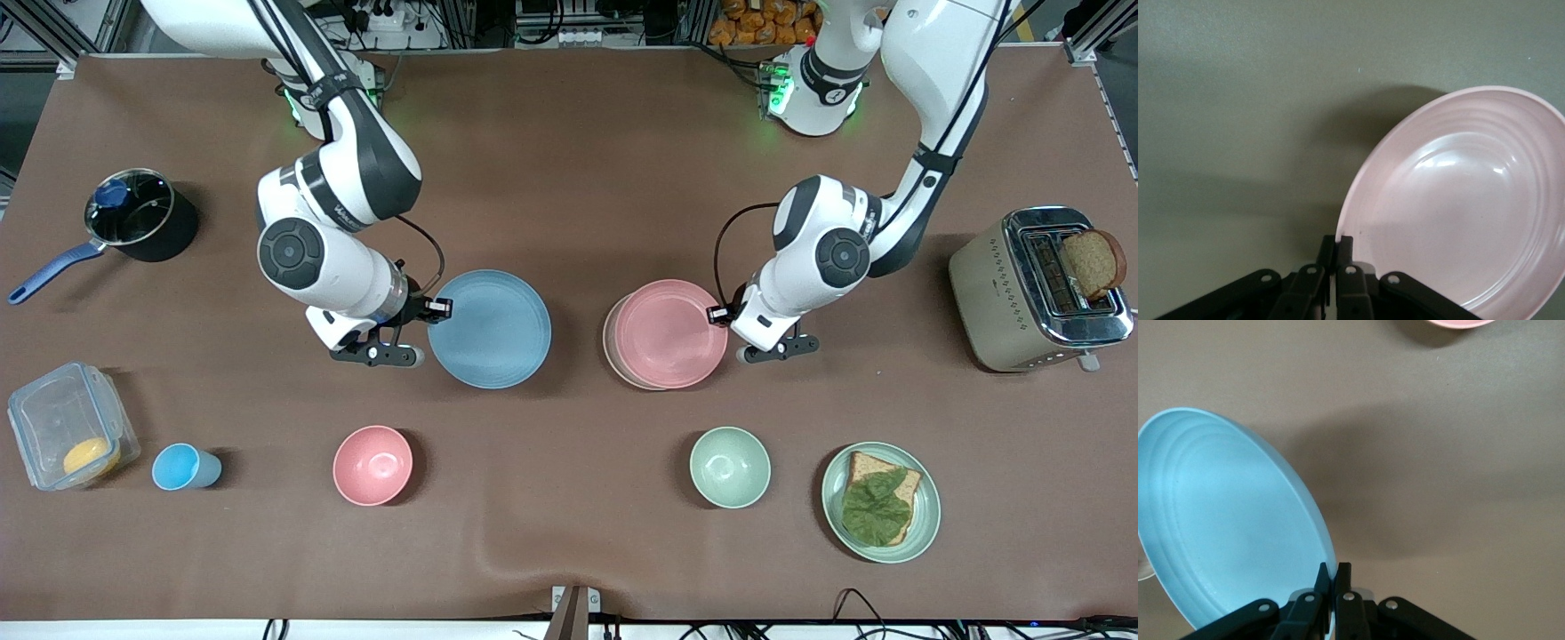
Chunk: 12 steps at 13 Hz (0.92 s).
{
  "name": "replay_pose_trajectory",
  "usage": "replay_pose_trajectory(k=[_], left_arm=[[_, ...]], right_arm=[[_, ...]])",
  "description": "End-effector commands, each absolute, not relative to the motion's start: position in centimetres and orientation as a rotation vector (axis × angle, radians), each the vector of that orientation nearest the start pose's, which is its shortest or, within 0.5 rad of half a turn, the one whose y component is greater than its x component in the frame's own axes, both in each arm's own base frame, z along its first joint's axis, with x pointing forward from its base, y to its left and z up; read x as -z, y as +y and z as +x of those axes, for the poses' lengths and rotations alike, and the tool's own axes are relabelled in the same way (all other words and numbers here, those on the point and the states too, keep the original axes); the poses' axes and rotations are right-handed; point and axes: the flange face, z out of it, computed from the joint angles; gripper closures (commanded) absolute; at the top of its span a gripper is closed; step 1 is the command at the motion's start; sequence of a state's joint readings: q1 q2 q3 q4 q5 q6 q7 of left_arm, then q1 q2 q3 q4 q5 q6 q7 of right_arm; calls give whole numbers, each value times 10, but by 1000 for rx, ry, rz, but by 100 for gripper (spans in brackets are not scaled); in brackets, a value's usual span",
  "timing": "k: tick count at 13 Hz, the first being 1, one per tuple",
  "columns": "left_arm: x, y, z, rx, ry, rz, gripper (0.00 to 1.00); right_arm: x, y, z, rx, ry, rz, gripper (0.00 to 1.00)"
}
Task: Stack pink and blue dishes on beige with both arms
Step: 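Lower the pink plate and open the left gripper while the right gripper carries blue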
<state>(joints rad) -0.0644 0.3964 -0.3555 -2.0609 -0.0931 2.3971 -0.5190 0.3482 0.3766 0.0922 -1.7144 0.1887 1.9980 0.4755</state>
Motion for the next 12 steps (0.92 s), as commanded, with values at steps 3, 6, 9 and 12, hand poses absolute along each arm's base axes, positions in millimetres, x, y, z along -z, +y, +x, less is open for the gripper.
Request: replay_pose_trajectory(k=[3,6,9,12], left_arm=[[-238,-238,529,-156,-287,-3286,100],[-231,-241,528,-138,-288,-3296,100],[-227,-245,527,-127,-280,-3303,100],[-222,-248,526,-141,-275,-3303,100]], right_arm=[[-363,271,586,-374,388,-2786,100],[-360,276,585,-408,421,-2733,100],[-360,284,582,-413,427,-2725,100],[-360,289,580,-413,437,-2725,100]])
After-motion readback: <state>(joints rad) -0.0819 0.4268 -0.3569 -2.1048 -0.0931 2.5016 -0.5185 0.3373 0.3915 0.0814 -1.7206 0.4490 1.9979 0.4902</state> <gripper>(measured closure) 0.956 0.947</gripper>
